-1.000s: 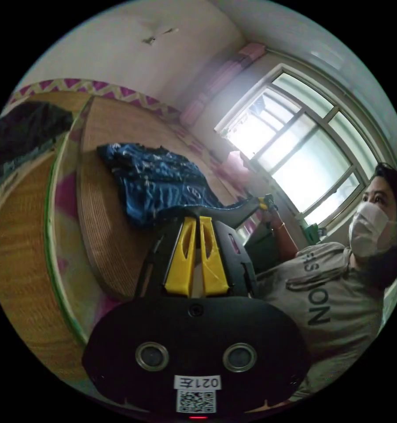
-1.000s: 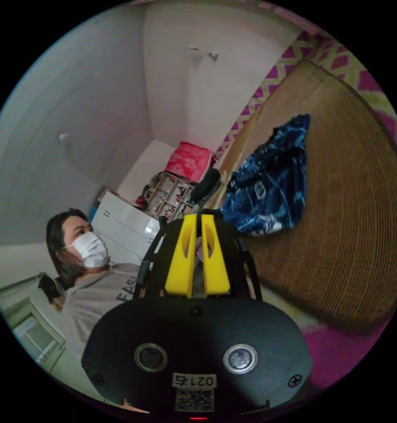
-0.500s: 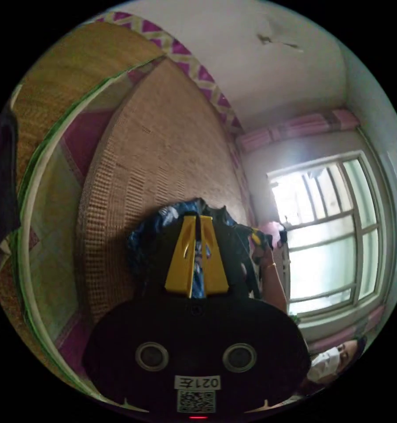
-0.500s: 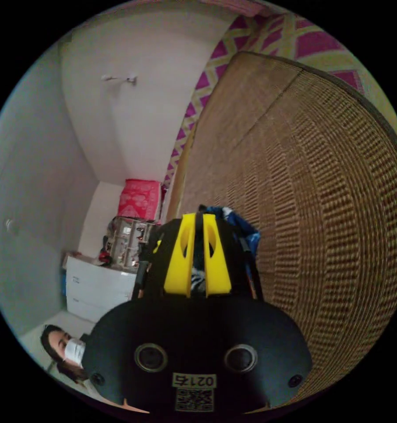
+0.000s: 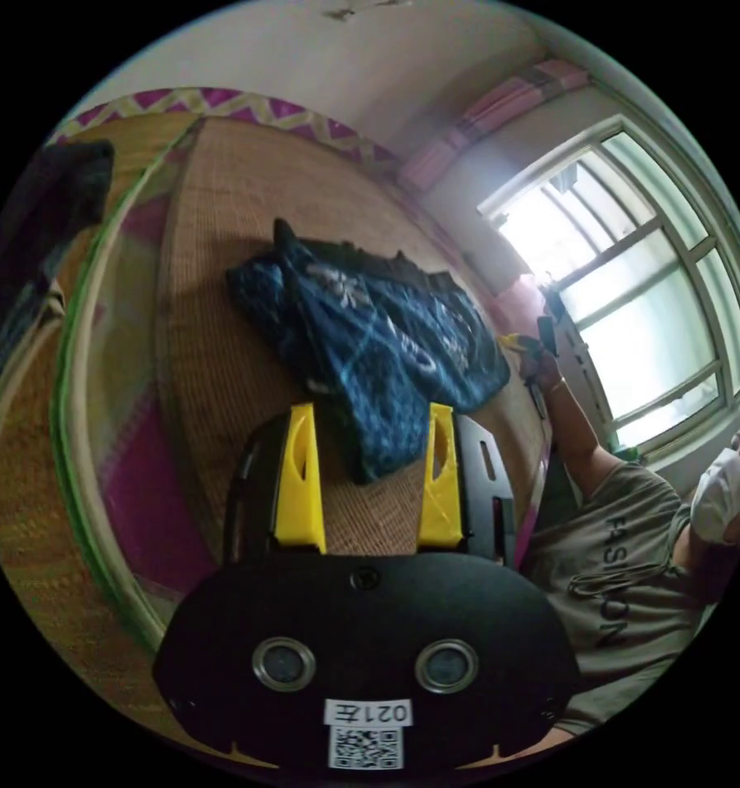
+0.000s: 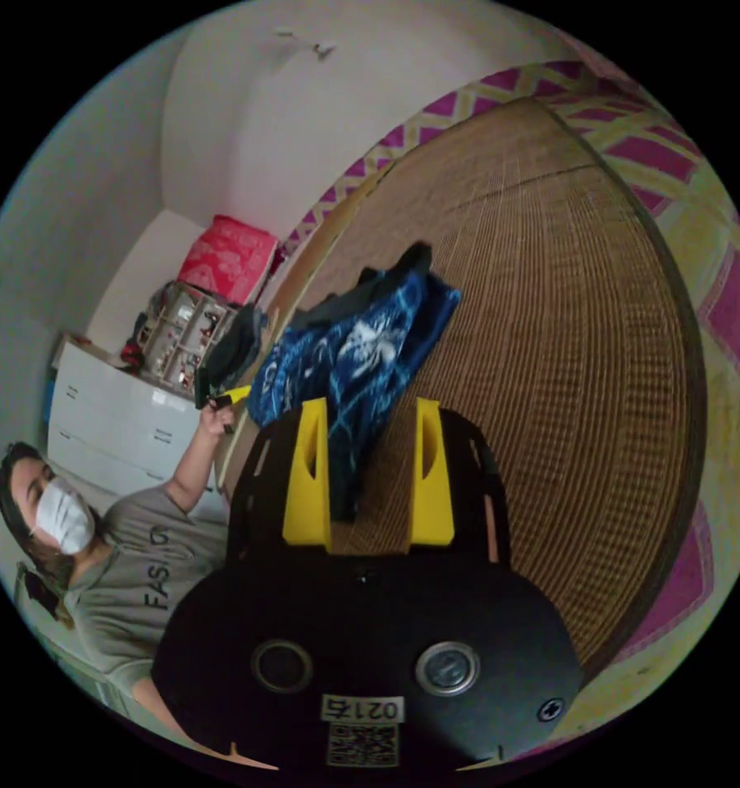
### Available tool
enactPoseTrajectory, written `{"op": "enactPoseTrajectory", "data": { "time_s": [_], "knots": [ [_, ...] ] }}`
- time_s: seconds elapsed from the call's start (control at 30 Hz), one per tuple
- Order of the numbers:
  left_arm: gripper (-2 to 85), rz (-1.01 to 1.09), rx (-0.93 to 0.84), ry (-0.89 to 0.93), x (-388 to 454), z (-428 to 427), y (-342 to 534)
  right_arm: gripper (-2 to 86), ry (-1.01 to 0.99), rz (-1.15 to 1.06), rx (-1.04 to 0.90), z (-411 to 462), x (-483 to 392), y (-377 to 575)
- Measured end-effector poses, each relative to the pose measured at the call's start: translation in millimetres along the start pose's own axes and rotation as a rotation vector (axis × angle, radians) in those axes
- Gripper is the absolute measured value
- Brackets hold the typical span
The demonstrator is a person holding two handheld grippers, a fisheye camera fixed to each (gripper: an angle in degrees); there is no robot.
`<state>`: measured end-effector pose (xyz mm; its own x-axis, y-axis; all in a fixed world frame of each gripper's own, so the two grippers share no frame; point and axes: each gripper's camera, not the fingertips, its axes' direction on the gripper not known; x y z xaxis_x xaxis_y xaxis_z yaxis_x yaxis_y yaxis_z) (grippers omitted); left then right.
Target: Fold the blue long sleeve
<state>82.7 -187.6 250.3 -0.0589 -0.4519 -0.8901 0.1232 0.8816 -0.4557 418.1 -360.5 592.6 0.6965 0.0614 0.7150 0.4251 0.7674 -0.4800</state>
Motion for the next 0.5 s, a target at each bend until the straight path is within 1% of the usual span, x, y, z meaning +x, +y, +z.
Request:
{"op": "enactPoseTrajectory", "data": {
  "time_s": [0.03,0.07,0.1,0.13,0.17,0.23,0.3,0.37,0.43,0.5],
  "knots": [
    [16.2,-0.009,-0.017,-0.006,1,7,7,14.0,-0.009,0.002,-0.024,5,-1,5],
    [13.5,-0.017,0.023,-0.049,5,14,20,13.2,-0.01,0.023,-0.066,16,-2,12],
    [9.1,-0.035,0.021,-0.085,8,21,27,11.7,0.009,0.022,-0.071,24,-4,19],
    [6.0,-0.03,0.002,-0.075,8,27,28,9.1,0.016,0.021,-0.074,27,-5,22],
    [2.4,-0.012,-0.026,-0.07,9,36,29,3.7,0.005,0.021,-0.11,36,-7,27],
    [1.1,0.017,-0.061,-0.065,7,40,30,1.6,-0.047,0.013,-0.1,45,-12,36],
    [0.1,0.005,-0.101,-0.031,-4,33,32,0.5,-0.109,0.07,-0.043,48,-17,57],
    [-0.2,0.001,-0.114,-0.053,-11,19,37,0.1,-0.171,0.1,-0.028,55,-27,82],
    [-0.3,0.004,-0.128,-0.083,-13,4,43,-0.1,-0.223,0.101,-0.075,74,-47,111],
    [-0.3,0.025,-0.18,-0.164,-12,-9,54,-0.1,-0.273,0.096,-0.144,115,-86,160]
  ]
}}
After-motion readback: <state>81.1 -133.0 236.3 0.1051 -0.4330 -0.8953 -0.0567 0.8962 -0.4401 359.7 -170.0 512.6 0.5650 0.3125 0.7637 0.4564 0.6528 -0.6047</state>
